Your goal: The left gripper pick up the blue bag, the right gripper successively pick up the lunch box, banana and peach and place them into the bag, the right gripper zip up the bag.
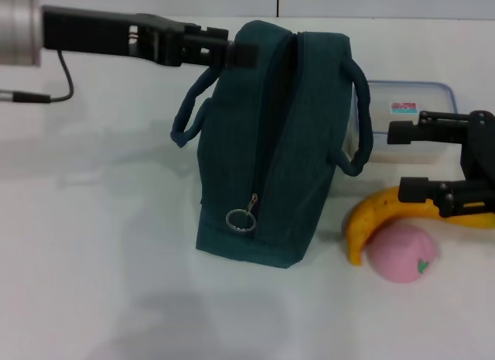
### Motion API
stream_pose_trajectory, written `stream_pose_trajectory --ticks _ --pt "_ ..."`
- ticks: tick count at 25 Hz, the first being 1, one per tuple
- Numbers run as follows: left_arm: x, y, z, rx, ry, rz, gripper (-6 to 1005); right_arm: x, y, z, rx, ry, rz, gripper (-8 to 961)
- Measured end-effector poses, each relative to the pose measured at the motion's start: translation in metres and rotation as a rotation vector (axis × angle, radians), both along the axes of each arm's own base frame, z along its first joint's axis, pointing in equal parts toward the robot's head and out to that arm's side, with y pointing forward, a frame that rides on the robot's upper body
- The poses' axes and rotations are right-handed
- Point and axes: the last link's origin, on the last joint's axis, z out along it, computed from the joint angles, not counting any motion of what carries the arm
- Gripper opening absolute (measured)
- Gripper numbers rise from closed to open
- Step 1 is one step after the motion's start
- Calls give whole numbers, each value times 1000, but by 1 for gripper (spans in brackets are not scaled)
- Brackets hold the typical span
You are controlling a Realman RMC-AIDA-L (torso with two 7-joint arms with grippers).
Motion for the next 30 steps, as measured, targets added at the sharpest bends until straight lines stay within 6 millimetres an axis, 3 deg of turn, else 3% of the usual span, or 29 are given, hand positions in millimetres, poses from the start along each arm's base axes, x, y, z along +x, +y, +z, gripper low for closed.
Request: stream_pose_trajectory --ticks 4,18,28,30 --pt "-4 16 -6 3 104 115 868 7 -6 -1 8 6 -18 792" --pt "-6 27 -25 -86 214 206 857 23 -19 -4 18 25 -75 791" --pt "-2 31 -25 -87 237 209 756 31 -22 -7 30 23 -113 791" --pt "-2 32 -24 -84 234 216 624 32 -22 -8 31 28 -120 791"
